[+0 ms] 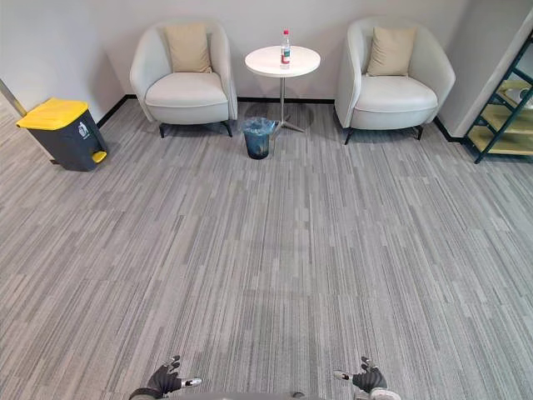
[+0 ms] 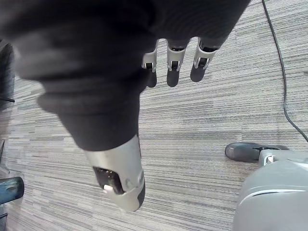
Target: Gather rubbish on tea table into small bin, then transfer packed bag to large trash can.
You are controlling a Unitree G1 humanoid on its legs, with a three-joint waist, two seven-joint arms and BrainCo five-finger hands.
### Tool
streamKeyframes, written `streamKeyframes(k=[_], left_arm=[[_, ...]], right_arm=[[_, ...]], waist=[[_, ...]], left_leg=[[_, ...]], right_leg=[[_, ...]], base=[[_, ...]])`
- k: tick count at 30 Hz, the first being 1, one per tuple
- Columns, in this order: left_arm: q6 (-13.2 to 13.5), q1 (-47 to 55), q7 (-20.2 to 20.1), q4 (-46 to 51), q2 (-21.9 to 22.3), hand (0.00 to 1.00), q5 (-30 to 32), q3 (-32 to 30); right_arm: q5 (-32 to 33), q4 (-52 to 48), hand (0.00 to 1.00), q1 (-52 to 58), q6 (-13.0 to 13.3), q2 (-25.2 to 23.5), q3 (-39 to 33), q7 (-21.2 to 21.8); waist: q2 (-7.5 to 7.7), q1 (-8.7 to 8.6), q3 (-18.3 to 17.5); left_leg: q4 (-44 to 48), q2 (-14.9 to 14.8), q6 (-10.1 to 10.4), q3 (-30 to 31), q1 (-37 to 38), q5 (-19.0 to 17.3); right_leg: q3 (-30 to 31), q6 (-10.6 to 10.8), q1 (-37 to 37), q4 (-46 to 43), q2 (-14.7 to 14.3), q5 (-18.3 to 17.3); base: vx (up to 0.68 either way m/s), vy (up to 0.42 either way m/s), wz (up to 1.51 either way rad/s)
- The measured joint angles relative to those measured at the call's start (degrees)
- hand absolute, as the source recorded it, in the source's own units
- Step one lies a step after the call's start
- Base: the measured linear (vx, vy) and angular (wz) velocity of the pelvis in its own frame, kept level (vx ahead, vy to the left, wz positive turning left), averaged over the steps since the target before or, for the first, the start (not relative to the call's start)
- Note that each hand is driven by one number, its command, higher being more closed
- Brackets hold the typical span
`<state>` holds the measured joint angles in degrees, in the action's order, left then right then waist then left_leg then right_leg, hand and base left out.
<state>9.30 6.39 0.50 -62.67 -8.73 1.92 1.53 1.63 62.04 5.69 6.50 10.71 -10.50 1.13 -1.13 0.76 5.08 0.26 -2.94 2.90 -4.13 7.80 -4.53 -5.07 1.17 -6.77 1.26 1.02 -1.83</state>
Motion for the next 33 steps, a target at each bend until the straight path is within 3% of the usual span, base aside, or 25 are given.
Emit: streamKeyframes(k=[24, 33], left_arm=[[0.0, -0.1, 0.8, 0.0, 0.1, 0.0, 0.0, 0.0], [0.0, -0.2, 0.8, 0.0, 0.1, 0.0, 0.0, 0.0]], right_arm=[[0.3, 0.0, 0.0, -0.1, 0.0, -0.1, -0.8, -0.3], [1.0, -0.2, 0.0, -0.5, 0.0, -0.3, -3.0, -1.1]], waist=[[0.01, -0.07, 0.0], [-0.22, 0.01, 0.1]], left_leg=[[-0.5, -0.2, -0.2, -1.1, -0.1, -0.2], [-0.1, -0.9, 0.0, -4.2, -1.1, -1.6]], right_leg=[[0.7, 0.1, 0.2, 0.8, -0.2, 0.0], [3.7, 0.1, 2.1, 0.7, -1.0, 0.0]], base=[[0.0, -0.001, -0.01], [0.03, -0.007, -0.18]])
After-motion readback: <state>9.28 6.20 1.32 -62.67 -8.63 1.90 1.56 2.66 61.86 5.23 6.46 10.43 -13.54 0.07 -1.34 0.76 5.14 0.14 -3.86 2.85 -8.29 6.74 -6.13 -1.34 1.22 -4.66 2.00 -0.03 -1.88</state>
